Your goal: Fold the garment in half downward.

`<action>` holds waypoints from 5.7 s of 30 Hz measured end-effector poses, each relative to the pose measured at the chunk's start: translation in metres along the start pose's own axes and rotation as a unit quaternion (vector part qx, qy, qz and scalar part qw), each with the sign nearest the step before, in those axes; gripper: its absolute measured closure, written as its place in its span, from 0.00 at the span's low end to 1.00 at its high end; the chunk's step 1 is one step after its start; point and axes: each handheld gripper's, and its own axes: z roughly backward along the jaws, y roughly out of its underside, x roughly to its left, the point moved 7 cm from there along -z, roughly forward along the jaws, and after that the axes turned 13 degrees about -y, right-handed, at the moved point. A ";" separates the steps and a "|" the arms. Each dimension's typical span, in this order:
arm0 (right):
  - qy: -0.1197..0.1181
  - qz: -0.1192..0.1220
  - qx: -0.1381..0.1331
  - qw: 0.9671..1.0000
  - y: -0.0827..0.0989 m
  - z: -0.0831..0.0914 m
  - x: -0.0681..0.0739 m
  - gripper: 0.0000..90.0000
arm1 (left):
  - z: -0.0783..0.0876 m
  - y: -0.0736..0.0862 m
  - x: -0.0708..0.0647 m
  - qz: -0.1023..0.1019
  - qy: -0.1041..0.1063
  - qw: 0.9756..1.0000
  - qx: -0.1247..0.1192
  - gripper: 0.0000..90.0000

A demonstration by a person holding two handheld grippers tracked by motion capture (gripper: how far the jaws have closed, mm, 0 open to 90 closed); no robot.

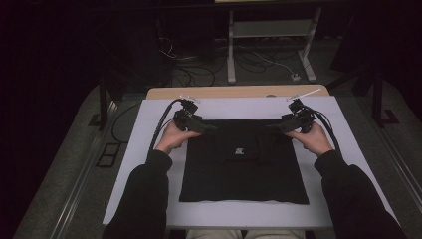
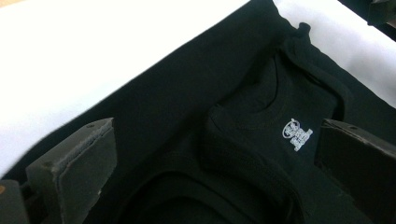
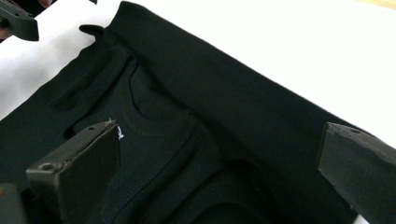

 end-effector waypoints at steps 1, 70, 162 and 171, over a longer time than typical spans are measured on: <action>-0.001 -0.001 0.003 1.000 0.001 -0.001 0.000 0.00 | -0.001 0.001 0.000 -0.001 0.000 1.000 0.002 0.00; -0.009 0.021 0.055 0.998 0.017 -0.032 -0.008 0.93 | -0.034 0.023 -0.005 0.025 0.057 0.997 0.038 0.88; -0.077 0.032 0.041 0.996 0.057 0.023 0.071 0.93 | 0.041 0.047 -0.068 -0.017 0.070 0.997 -0.004 0.88; -0.085 0.027 0.045 0.995 0.070 0.022 0.076 0.93 | 0.040 0.060 -0.075 -0.018 0.077 0.997 0.002 0.88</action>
